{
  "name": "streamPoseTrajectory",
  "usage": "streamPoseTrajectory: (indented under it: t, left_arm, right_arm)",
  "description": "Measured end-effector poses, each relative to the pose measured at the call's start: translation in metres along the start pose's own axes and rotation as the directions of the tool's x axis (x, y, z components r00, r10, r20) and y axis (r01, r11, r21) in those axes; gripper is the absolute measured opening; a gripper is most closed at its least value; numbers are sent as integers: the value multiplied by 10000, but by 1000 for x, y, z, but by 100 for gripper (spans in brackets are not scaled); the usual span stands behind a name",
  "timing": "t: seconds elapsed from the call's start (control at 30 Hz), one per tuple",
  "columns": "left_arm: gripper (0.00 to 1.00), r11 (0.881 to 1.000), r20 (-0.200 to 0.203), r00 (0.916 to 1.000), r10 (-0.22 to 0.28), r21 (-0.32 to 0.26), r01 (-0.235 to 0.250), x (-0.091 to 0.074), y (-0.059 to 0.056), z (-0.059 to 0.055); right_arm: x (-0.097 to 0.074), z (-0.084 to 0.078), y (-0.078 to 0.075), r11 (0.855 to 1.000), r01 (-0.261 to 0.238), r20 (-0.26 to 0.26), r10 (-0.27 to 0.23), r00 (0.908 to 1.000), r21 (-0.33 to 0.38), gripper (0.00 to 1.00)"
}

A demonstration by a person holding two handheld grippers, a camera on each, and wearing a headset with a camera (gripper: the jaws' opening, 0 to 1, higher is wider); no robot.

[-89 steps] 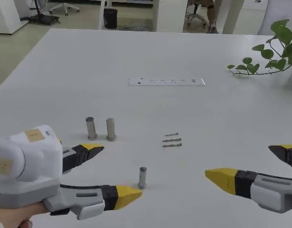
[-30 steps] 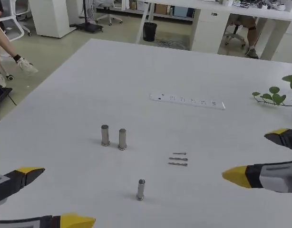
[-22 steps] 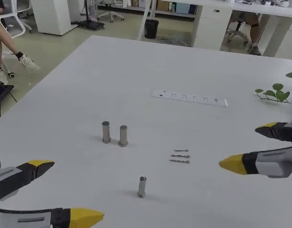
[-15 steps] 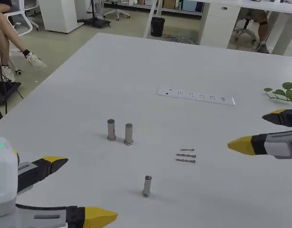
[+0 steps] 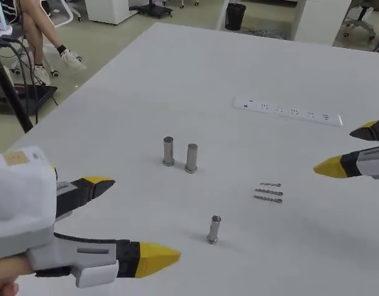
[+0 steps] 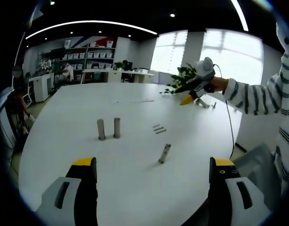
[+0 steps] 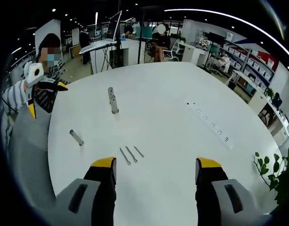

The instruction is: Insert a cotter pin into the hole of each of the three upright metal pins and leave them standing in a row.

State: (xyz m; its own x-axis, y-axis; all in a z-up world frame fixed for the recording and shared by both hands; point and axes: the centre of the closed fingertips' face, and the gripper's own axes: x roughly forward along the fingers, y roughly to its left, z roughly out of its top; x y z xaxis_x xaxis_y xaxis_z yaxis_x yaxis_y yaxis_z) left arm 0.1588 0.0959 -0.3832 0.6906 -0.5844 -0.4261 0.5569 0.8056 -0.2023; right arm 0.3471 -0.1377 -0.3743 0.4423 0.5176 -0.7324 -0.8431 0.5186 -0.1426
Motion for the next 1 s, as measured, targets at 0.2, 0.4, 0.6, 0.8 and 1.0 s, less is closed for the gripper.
streamPoseTrajectory:
  t: [0.2, 0.4, 0.6, 0.8, 1.0]
  left_arm:
    - [99, 9999, -90, 10000, 21, -102, -22, 3, 2, -9]
    - [99, 9998, -84, 10000, -4, -184, 3, 7, 1, -15]
    - [99, 9998, -120, 9999, 56, -171, -58, 4, 1, -16]
    - [99, 9990, -106, 9991, 410, -171, -411, -3, 8, -14]
    - [97, 9987, -147, 9988, 470, -175, -473, -4, 11, -14]
  right_arm:
    - [22, 4, 5, 9968, -182, -102, 174, 9998, -784, 57]
    - [41, -3, 15, 9762, -791, -689, 664, 9954, -2020, 46]
    - [66, -16, 19, 9554, -1489, -1268, 1196, 9847, -2549, 33]
    - [88, -28, 24, 9256, -2163, -1922, 1616, 9679, -3106, 25]
    - [105, -37, 29, 9161, -2669, -2210, 2056, 9534, -2993, 16]
